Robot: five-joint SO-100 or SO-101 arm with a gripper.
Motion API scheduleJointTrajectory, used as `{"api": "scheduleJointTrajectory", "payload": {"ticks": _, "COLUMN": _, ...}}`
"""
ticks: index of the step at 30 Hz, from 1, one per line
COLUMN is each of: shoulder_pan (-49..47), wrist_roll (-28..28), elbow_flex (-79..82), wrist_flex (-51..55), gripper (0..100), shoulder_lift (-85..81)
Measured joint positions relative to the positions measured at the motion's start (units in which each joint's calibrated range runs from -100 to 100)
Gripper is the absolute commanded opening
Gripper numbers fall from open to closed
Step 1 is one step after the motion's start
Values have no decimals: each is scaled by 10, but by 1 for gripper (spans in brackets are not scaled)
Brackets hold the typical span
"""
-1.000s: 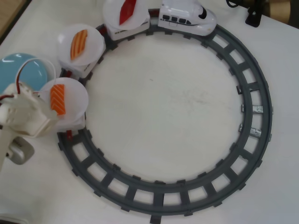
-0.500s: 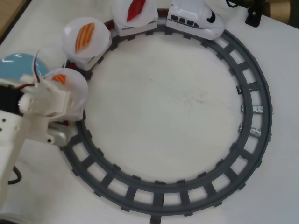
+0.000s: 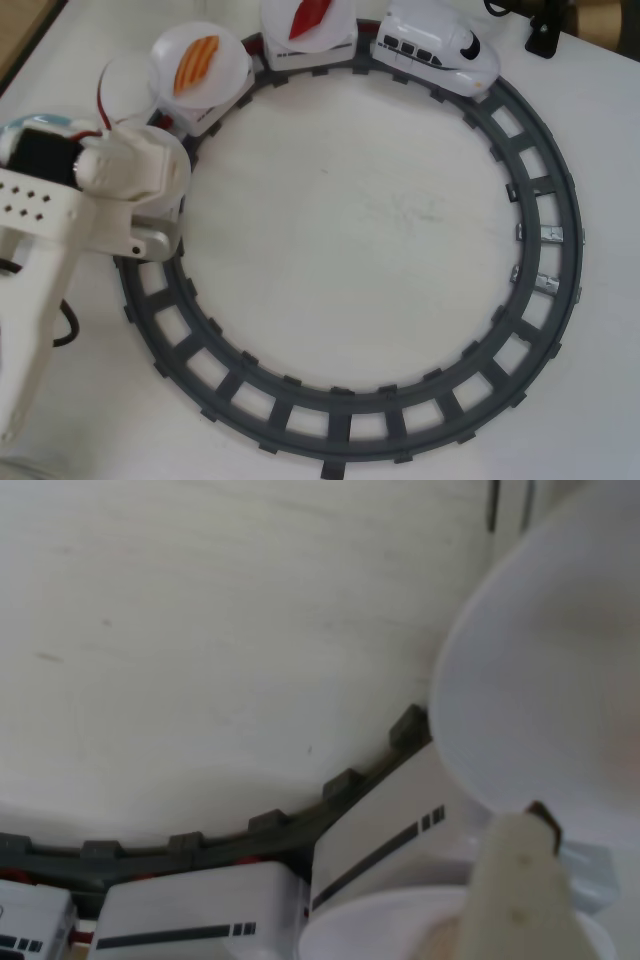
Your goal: Pick up the sushi from the Shinkansen and put it on the blue dish
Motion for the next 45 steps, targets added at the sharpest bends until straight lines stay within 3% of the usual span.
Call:
{"api": "scheduleJointTrajectory", "payload": {"ticks": 13, "shoulder_pan": -37, "wrist_roll": -1, "elbow_flex": -56, "wrist_flex": -16, "gripper": 37, "shoulder_lift": 78}}
{"api": "scheduleJointTrajectory", "payload": {"ticks": 17, "shoulder_pan": -38, "wrist_roll": -5, "elbow_flex": -110, "wrist_flex": -29, "gripper": 27, "shoulder_lift": 131}}
{"api": "scheduleJointTrajectory", "payload": {"ticks": 23, "shoulder_pan": -40, "wrist_roll": -23, "elbow_flex": -221, "wrist_flex": -28, "gripper": 3, "shoulder_lift": 190}}
{"api": "scheduleJointTrajectory", "payload": {"ticks": 45, "shoulder_pan": -27, "wrist_roll": -34, "elbow_flex": -450, "wrist_flex": 155, "gripper": 3, "shoulder_lift": 205}}
